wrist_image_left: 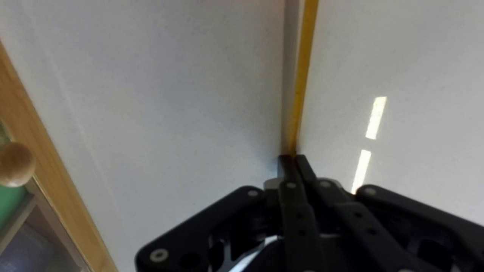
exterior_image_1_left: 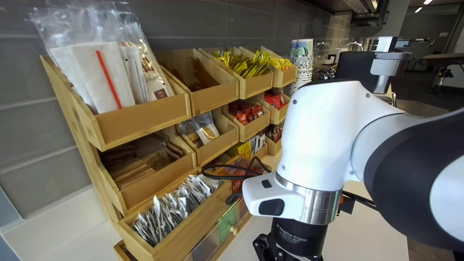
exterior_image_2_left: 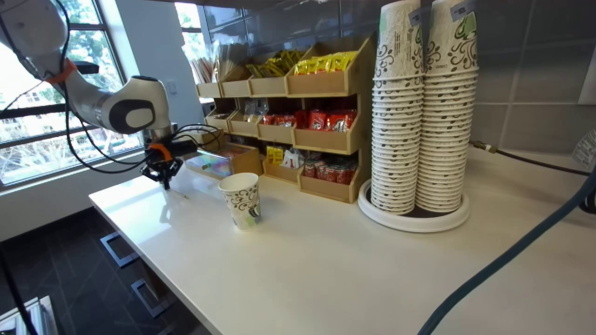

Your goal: Pick up the long brown object on the table and put it in the paper cup

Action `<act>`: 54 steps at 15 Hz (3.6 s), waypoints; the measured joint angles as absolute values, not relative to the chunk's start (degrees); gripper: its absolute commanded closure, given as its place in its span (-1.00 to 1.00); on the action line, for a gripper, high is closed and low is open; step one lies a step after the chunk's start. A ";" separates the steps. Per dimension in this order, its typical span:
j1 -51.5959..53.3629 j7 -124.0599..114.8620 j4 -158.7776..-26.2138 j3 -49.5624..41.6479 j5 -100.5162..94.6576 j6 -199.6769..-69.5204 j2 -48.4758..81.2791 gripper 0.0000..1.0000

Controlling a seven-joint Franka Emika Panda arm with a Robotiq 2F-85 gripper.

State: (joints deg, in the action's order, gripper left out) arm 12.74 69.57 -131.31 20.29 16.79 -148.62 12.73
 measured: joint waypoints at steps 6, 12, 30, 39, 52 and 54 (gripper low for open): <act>10.14 70.93 -132.80 20.90 21.10 -148.60 8.29 0.99; 10.10 73.47 -140.22 18.76 32.40 -148.00 -5.06 0.96; 13.84 75.66 -146.83 1.53 36.12 -143.18 -21.94 0.99; 14.51 85.24 -150.35 -11.65 46.61 -142.00 -34.32 0.99; 5.56 117.62 -151.56 -19.74 72.54 -129.22 -32.25 0.99; 2.73 120.17 -151.56 -19.35 74.35 -126.55 -30.40 0.99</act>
State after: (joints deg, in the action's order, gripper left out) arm 2.73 120.17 -151.56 -19.35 74.35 -126.55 -30.40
